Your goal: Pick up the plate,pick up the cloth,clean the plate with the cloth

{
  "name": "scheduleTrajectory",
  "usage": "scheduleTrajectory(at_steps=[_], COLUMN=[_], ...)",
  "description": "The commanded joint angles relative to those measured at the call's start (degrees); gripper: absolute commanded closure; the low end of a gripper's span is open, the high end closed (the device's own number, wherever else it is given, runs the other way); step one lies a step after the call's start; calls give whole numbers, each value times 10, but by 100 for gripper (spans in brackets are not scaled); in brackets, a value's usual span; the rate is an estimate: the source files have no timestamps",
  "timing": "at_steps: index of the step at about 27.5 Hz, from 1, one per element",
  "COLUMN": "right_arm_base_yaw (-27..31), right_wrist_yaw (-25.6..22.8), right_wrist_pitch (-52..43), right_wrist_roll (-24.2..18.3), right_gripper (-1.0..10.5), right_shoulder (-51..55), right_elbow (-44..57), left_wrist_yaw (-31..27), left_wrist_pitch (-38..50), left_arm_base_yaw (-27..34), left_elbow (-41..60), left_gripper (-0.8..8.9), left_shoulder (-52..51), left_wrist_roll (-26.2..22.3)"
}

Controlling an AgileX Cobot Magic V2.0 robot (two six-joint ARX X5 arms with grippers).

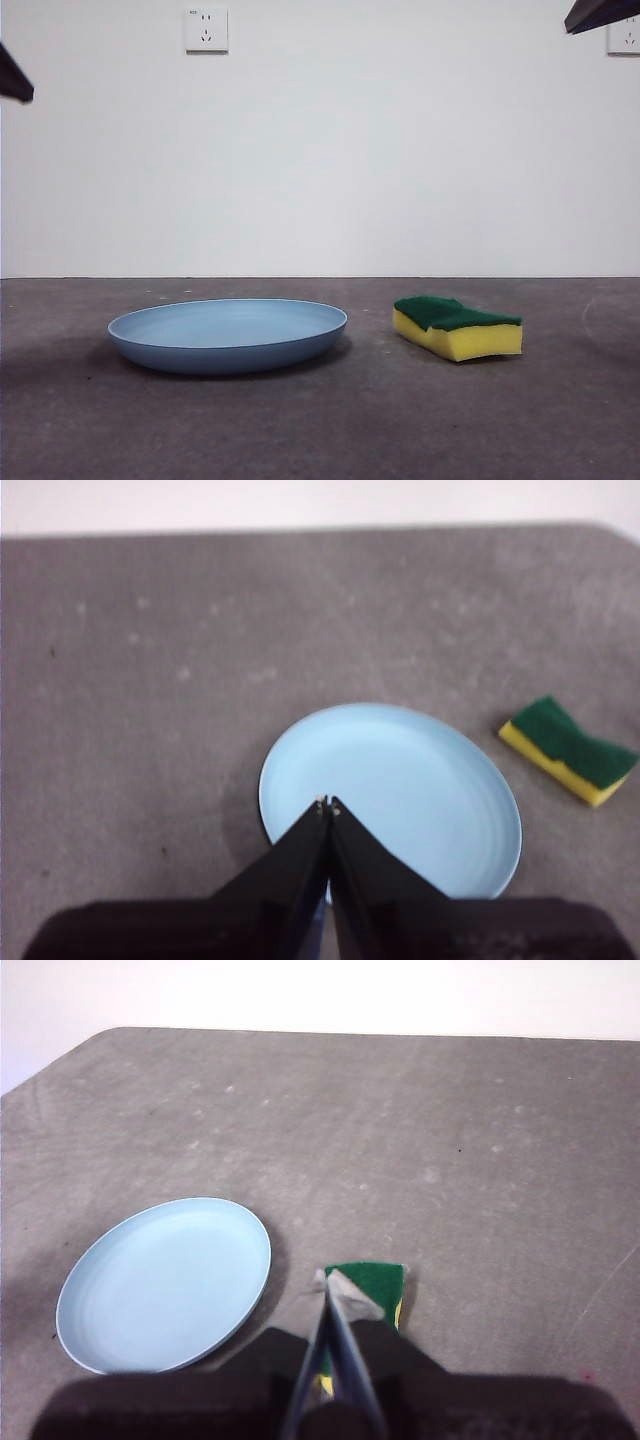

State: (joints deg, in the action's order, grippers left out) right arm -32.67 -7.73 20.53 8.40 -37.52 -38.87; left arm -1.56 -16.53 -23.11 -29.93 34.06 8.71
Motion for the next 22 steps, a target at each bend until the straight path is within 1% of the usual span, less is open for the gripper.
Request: scheduleTrajectory(at_steps=[1,11,12,14,16,22], right_arm_base_yaw=[0,0,0,0,0,0], right_wrist_yaw=[-2,-2,-2,-1,-1,-2], right_wrist_pitch=[-3,-3,-3,-3,-3,-3], right_wrist_roll=[7,7,7,7,7,7], right_gripper=[946,946,946,946,946,946], right_shoulder=[0,0,0,0,0,0], right_elbow=[5,5,5,5,5,5], left_wrist_yaw=[1,1,-2,-28,-27,-25], left_wrist_pitch=[-1,-5,-11,-15,-16,-11], left_arm_base_yaw=[-2,-2,-1,9,23,87], left_elbow=[2,2,2,2,4,50], left_gripper=[817,817,817,817,817,817], left_shoulder=[3,6,-3,-32,-61,-161], left_wrist_roll=[5,1,-15,-54,-70,-76])
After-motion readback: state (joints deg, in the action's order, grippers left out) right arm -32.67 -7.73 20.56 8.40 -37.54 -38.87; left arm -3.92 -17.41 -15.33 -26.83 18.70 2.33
